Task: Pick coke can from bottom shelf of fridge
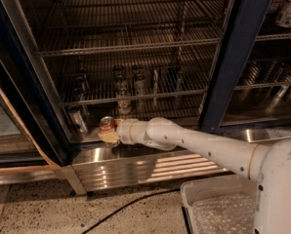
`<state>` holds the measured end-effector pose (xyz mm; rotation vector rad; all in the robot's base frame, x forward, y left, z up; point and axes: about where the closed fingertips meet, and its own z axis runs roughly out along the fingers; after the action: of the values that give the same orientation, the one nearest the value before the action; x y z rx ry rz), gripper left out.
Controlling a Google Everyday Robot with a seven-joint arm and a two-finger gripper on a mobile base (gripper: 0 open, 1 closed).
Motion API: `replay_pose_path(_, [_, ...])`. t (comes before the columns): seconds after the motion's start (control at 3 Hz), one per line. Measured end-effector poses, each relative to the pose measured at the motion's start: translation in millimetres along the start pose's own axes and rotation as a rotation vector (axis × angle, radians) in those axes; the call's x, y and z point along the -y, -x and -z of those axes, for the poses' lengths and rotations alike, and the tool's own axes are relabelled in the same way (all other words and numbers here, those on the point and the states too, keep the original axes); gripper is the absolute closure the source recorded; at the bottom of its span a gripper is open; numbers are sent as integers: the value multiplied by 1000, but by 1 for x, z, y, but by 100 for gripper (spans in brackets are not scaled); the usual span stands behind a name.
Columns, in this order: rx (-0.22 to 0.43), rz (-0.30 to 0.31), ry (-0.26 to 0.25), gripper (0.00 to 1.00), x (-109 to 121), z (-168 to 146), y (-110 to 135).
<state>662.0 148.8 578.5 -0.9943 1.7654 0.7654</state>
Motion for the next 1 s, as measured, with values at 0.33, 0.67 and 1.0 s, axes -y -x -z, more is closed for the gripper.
replay_pose_path(0.33, [34, 13, 91, 100, -14, 22, 2])
replay_pose_path(0.67, [62, 36, 183, 100, -26, 50, 16])
replay_pose_path(1.0, [41, 31, 211, 100, -41, 75, 29])
